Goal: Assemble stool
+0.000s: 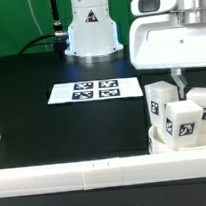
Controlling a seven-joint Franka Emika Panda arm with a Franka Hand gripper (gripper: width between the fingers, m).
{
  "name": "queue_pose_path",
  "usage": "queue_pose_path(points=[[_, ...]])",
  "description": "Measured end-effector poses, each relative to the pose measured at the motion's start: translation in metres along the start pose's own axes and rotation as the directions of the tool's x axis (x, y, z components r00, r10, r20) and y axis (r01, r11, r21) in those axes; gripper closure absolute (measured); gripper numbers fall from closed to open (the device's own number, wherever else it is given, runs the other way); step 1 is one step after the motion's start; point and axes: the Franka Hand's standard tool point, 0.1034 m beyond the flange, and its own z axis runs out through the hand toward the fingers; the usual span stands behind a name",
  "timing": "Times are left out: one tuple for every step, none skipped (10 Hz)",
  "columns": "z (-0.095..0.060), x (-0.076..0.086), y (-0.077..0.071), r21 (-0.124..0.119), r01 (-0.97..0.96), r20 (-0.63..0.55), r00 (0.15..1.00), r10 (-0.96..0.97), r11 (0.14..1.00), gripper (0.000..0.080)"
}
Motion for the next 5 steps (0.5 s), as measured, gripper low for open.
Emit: queue_pose_path(points=[[-0.0004, -0.0017, -0.0007, -0.003, -0.134, -0.005, 0.991, 0.134, 0.991, 0.0461], [-0.0006, -0.003, -0.0011, -0.007, -0.232, -0.011, 0.973, 0.232, 0.973, 0.0461], [-0.0004, -0.0026, -0.0009, -0.006, -0.332, -0.018, 0.943, 0.332, 0.943, 0.0461], [-0.0003, -0.0023, -0.0008, -0.003, -0.403, -0.018, 0.915, 0.403, 0.915, 0.0461], [-0.0004, -0.002, -0.0005, -0.002, -0.459, -0.014, 0.889, 0.459, 0.889, 0.0461]])
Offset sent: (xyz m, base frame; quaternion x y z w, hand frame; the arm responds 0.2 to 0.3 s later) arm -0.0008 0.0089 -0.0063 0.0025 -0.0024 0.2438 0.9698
